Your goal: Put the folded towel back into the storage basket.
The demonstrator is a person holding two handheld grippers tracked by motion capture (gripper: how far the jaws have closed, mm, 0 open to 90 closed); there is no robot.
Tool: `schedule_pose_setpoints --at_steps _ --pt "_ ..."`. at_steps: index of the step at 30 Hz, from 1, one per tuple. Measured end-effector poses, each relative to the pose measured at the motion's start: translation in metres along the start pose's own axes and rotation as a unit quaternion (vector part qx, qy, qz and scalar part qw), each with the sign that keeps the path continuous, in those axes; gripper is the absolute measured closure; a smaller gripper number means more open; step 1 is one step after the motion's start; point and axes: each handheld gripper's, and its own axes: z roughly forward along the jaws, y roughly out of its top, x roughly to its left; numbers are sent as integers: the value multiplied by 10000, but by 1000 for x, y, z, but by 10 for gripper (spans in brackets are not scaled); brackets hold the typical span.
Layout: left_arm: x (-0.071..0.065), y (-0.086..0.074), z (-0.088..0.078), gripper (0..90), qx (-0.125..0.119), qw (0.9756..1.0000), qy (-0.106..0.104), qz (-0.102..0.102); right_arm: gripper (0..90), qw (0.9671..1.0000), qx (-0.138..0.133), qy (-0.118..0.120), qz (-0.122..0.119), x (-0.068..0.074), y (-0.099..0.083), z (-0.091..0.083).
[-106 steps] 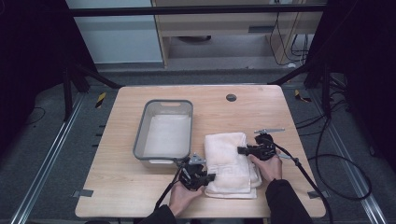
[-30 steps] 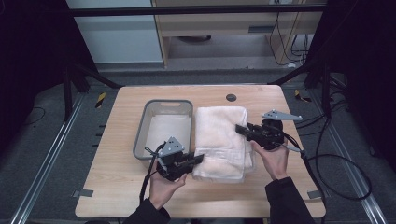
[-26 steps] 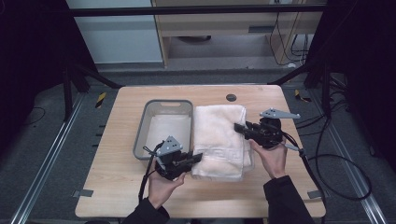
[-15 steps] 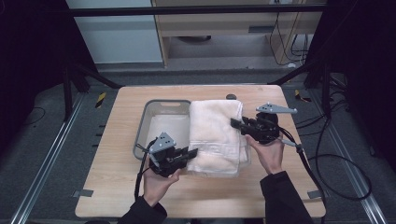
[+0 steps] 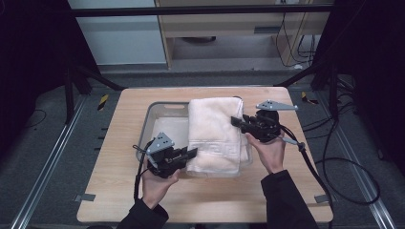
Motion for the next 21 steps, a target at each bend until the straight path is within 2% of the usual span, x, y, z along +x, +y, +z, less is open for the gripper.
schedule_pose_setpoints --at_steps 9,21 --pt "11 6 -14 778 -170 9997 154 -65 664 9999 -88 49 -85 13 17 10" --pt "23 11 -25 778 -216 9991 356 -101 664 9998 -135 77 -113 24 29 23"
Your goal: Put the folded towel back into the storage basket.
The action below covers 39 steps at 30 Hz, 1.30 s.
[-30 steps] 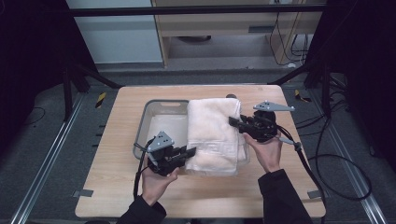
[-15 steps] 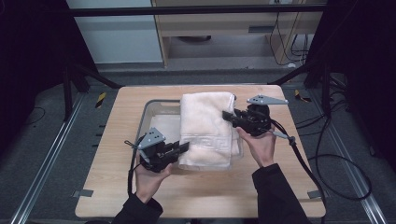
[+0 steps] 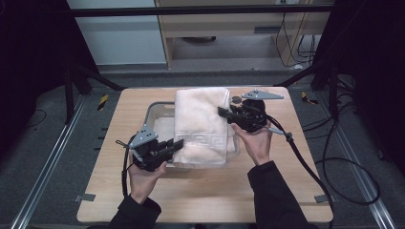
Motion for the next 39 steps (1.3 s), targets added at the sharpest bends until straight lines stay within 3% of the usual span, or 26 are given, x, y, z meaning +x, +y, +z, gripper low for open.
schedule_pose_setpoints --at_steps 16,23,39 --pt "14 3 -10 779 -107 9992 372 -62 664 9999 -30 -18 -155 15 15 21" --pt "23 5 -17 779 -140 9989 439 -127 664 9997 -11 0 -231 24 24 31" --pt "46 8 -37 779 -298 9960 788 -301 664 9996 -40 53 -265 45 36 57"
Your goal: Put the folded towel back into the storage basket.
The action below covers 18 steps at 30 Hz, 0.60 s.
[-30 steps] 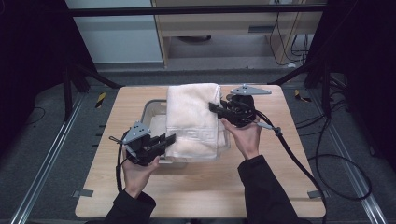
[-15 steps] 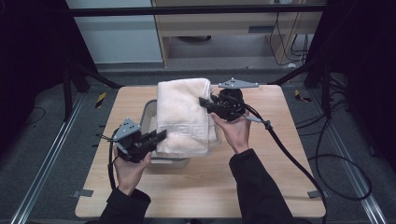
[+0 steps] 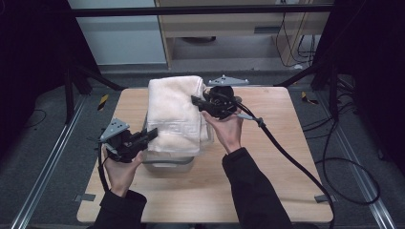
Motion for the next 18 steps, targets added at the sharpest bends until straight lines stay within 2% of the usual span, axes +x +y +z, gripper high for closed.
schedule_pose_setpoints --at_steps 18 --pt "22 -1 -6 781 1 9995 314 -90 664 10000 -35 32 7 14 2 27"
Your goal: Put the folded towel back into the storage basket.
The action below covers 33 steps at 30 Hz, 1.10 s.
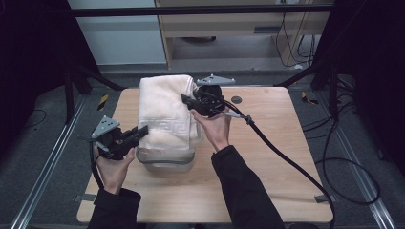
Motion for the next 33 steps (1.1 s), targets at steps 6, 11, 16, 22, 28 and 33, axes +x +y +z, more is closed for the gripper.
schedule_pose_setpoints --at_steps 6,11,16,22,28,33 --pt "9 -3 3 782 51 9999 118 -32 664 10000 3 -11 -34 3 -2 12" --pt "14 -5 5 782 72 9998 168 -46 664 10000 16 -11 -27 4 -3 20" --pt "19 -7 7 783 67 9998 190 -84 664 10000 35 -4 -26 3 -5 28" --pt "25 -10 12 783 99 9996 231 -90 663 10000 72 -3 3 2 -8 36" --pt "28 -15 20 784 234 9993 264 -99 663 9997 208 -108 -22 -1 -14 46" --pt "32 -20 25 784 351 9988 331 -122 664 9994 302 -148 -29 -1 -21 55"
